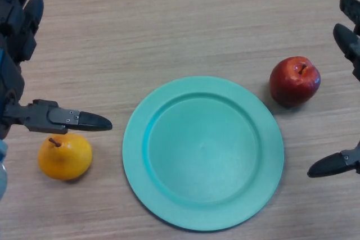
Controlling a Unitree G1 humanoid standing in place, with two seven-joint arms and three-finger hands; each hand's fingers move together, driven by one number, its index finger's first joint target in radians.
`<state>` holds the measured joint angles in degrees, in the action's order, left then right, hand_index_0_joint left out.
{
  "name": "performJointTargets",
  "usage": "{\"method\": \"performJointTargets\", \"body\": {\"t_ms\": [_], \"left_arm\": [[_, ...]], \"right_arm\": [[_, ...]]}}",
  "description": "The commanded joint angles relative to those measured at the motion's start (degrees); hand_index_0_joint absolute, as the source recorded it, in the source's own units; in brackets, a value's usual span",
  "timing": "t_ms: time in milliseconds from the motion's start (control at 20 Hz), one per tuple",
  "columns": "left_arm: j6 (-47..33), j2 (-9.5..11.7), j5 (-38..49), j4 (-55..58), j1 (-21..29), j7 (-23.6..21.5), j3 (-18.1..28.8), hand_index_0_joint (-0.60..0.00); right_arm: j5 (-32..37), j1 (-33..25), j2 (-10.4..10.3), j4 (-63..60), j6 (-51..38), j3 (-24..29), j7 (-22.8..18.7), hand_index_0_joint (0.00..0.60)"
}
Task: Pick up the yellow pear and place it on the plate
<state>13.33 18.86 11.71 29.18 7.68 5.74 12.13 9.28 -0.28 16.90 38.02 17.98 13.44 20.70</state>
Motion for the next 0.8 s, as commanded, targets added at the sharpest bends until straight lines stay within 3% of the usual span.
{"method": "performJointTargets", "body": {"t_ms": [50,400,500,800], "left_arm": [[-4.0,2.0,2.7,5.1,1.0,-1.6,5.4,0.0],[-4.0,1.6,4.4,6.8,-1.0,-0.6,6.7,0.0],[-1.9,2.5,4.0,9.3,-2.9,3.2,9.0,0.0],[-5.4,1.5,5.3,5.1,-8.6,12.5,17.4,0.0]], "right_arm": [[-0.4,-0.5,1.0,3.8,-6.0,3.4,-1.4,0.0],[-0.4,-0.1,0.7,3.9,-5.2,3.6,-1.3,0.0],[-1.2,-0.8,0.7,2.2,-6.5,2.8,-2.1,0.0],[-0.7,-1.5,0.8,-0.6,-6.7,1.1,-2.0,0.0]]}}
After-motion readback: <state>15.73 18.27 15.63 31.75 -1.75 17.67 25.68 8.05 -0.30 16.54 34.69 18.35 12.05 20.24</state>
